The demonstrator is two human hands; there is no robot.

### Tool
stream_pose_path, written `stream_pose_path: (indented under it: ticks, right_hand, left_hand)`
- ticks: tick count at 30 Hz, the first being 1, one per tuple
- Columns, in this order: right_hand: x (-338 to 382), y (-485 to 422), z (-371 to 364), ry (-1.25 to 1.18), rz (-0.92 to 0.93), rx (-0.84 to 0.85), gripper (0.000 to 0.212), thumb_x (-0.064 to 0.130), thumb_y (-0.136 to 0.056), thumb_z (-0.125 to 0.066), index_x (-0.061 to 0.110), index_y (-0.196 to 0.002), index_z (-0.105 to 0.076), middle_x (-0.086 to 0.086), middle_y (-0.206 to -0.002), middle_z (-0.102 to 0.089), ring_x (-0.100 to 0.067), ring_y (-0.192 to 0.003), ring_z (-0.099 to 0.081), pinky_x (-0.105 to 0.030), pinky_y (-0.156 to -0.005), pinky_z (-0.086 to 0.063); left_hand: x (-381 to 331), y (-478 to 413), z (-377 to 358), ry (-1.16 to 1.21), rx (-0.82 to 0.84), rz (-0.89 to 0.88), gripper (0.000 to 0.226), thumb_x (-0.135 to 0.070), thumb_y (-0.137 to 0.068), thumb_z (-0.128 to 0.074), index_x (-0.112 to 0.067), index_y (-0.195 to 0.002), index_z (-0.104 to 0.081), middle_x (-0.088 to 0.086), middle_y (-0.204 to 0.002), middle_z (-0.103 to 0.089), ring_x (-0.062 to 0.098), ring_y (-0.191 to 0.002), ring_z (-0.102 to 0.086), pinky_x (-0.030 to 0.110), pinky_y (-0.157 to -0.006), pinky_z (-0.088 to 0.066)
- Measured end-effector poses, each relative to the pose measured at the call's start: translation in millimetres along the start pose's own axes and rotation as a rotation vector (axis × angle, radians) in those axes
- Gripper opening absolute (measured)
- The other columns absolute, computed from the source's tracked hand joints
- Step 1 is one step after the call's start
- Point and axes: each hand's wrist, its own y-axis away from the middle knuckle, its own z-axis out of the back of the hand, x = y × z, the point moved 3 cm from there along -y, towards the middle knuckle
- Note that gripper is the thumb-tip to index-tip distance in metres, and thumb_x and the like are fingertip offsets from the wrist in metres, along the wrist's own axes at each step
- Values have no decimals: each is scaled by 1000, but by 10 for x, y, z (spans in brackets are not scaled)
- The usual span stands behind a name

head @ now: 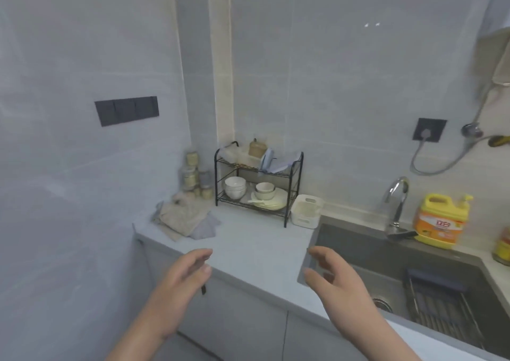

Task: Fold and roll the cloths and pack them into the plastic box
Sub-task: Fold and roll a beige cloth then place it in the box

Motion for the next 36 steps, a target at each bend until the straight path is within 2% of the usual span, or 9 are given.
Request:
stream_pose_path:
  ticks: [3,8,13,17,21,24,30,33,36]
  right_hand:
    - [33,-285,-273,-5,-21,45,35,29,-90,-59,41,-122,-51,23,-125,-50,-8,-120,-50,-28,-97,-38]
    - [-6,-1000,-605,6,-25,116,34,32,-92,-57,42,-123,-50,36,-114,-41,-5,-119,-45,-40,-104,-43]
    - [-181,-1894,-822,-56,-16,155,29,29,-92,-57,40,-119,-53,32,-114,-46,-2,-115,-47,-25,-95,-38]
    - [-301,-2585,-1022,-85,5,236,26,27,-91,-58,38,-114,-57,23,-116,-55,6,-113,-48,-20,-92,-38]
    - [-365,-3126,-1315,-89,22,297,27,25,-91,-59,37,-116,-56,22,-115,-56,5,-114,-49,-18,-92,-38]
    - [-361,-3448,-1547,-77,18,354,30,30,-91,-58,39,-119,-54,23,-118,-54,3,-115,-48,-20,-90,-38]
    - [-307,-4150,-1973,-28,4,393,29,30,-91,-57,39,-117,-49,20,-119,-52,-3,-114,-49,-23,-89,-38]
    - [-312,-4530,-2292,5,-27,383,29,30,-92,-56,37,-119,-48,18,-117,-52,-4,-112,-50,-22,-86,-37]
    - [-370,-4922,-2723,20,-65,362,30,31,-92,-57,35,-120,-49,18,-117,-53,-3,-110,-50,-20,-85,-37]
  left_hand:
    - [161,-231,158,4,-27,15,61,-59,-53,-61,-32,-108,-63,-13,-117,-63,-5,-115,-52,12,-88,-39]
    - [448,-848,310,-1,-105,76,41,-46,-68,-59,-33,-107,-63,-15,-118,-62,-3,-118,-50,22,-95,-37]
    - [624,-1539,342,-43,-170,137,68,-64,-53,-59,-32,-112,-64,-17,-120,-62,-5,-117,-50,32,-108,-36]
    - [708,-2062,390,-98,-202,192,65,-66,-51,-58,-37,-108,-66,-17,-117,-63,-3,-114,-52,32,-107,-36]
    - [816,-2524,513,-144,-260,237,31,-48,-74,-66,-37,-103,-68,-16,-113,-65,6,-114,-56,32,-102,-39]
    - [862,-2830,603,-147,-285,241,30,-46,-77,-66,-32,-104,-66,-18,-110,-64,4,-109,-56,28,-96,-38]
    - [1080,-3571,1022,-150,-309,267,17,-24,-94,-57,-24,-109,-65,-16,-113,-60,14,-109,-55,30,-96,-37]
    - [1237,-4060,1300,-169,-288,289,20,-29,-93,-58,-24,-112,-64,-14,-115,-60,14,-109,-55,29,-96,-37]
    - [1469,-4664,1604,-175,-233,314,28,-43,-79,-61,-31,-104,-65,-16,-115,-60,6,-108,-55,34,-102,-41]
